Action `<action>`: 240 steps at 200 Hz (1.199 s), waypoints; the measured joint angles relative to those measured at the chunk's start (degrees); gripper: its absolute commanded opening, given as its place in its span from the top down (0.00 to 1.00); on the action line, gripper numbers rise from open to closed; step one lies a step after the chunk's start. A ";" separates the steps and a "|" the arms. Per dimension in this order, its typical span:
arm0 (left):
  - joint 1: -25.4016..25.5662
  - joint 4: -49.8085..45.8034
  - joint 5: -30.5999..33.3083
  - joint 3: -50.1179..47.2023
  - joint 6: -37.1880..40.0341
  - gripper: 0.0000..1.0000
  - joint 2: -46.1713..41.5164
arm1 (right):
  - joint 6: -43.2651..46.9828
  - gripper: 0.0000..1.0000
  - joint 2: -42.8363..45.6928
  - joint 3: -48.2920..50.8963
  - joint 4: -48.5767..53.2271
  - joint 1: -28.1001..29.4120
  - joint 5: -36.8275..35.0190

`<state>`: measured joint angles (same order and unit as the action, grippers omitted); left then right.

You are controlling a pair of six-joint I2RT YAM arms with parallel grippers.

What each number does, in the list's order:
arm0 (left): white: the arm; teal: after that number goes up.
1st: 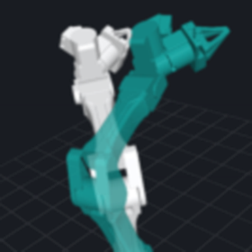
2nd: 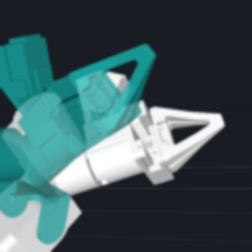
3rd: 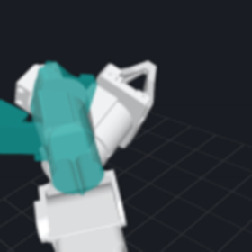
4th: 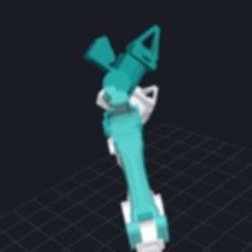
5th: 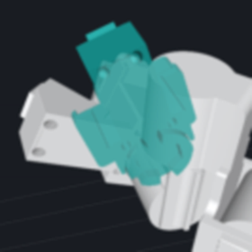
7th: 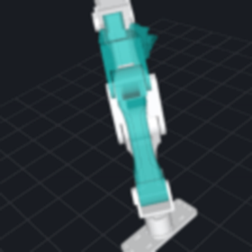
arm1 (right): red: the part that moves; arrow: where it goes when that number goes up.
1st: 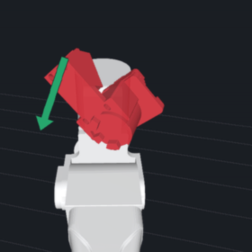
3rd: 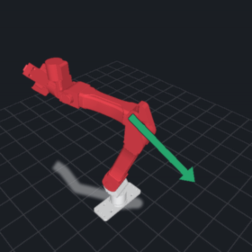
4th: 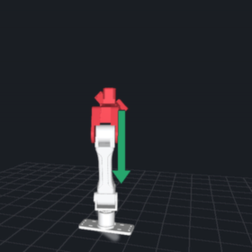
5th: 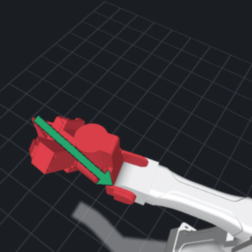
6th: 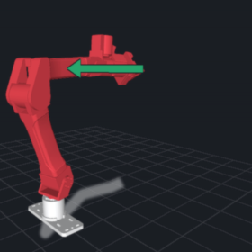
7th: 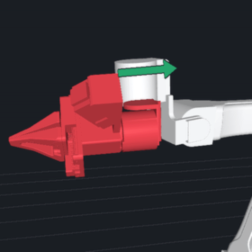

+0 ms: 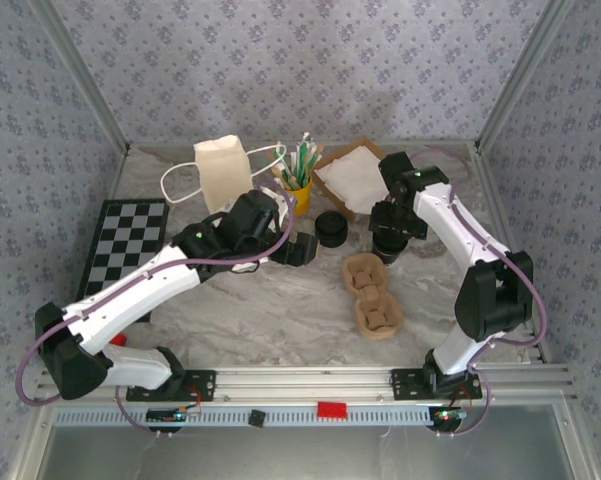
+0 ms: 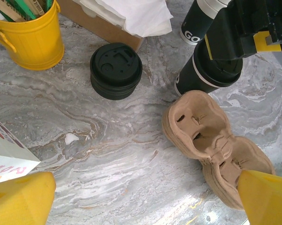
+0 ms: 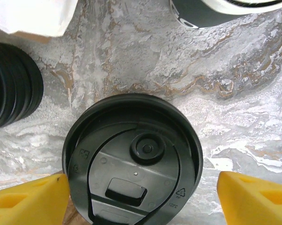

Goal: Pack the takeout coffee

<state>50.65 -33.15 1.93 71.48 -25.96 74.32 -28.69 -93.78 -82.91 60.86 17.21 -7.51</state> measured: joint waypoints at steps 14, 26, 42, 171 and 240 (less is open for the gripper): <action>0.00 0.00 0.00 0.00 0.00 0.01 0.00 | -1.14 0.24 -0.11 -0.44 -0.20 -0.28 0.02; 0.00 0.00 0.00 0.00 0.02 0.01 0.00 | -1.90 0.26 -0.13 -0.52 -0.61 -0.48 0.04; 0.00 -0.02 0.00 0.00 0.24 0.00 0.00 | -2.80 0.28 -0.17 -0.52 -1.05 -0.72 0.04; 0.00 0.00 0.02 0.00 0.90 0.00 0.15 | -3.26 0.45 -0.92 2.47 -5.66 -0.96 -0.46; 0.00 -0.02 0.00 0.68 1.01 0.01 1.99 | -4.15 0.32 0.96 4.66 -7.78 -0.46 -0.26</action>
<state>50.65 -33.17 1.93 72.16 -24.95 76.31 -32.84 -92.82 -78.26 53.08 16.75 -7.77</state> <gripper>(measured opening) 0.995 0.666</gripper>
